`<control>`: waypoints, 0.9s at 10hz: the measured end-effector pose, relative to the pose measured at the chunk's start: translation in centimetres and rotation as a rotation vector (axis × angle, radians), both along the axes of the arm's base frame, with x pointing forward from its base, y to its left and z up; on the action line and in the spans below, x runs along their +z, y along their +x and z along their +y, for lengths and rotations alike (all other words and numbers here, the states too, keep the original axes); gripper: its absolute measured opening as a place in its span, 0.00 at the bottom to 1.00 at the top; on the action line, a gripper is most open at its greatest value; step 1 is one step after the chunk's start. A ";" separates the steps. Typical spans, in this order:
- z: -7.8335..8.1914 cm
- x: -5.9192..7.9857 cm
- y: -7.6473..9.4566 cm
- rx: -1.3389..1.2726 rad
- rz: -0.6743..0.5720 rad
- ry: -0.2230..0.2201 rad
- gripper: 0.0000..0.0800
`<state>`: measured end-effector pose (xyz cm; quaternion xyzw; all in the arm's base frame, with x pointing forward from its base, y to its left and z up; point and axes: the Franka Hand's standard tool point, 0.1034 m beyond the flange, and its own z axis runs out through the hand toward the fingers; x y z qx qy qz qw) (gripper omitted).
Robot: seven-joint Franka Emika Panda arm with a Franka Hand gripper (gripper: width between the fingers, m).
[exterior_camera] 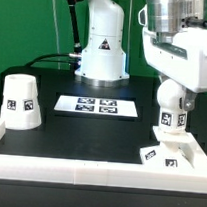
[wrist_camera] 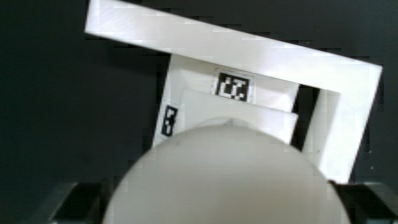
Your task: Assemble lamp
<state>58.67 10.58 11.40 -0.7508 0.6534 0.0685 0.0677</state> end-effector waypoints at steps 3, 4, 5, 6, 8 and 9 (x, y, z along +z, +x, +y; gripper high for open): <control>0.3 -0.1 0.0 -0.104 0.018 0.009 0.72; 0.4 -0.1 0.0 -0.085 0.014 0.009 0.80; 0.4 -0.1 0.0 -0.047 0.007 0.010 0.85; 0.6 0.0 -0.1 0.007 -0.004 0.006 0.85; 0.9 -0.1 0.0 0.240 -0.066 0.004 0.87; 1.1 0.1 0.3 0.343 -0.101 0.000 0.87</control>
Offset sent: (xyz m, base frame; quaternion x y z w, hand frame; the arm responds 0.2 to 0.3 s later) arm 0.0000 0.0000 0.0000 0.0000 0.0000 0.0000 1.0000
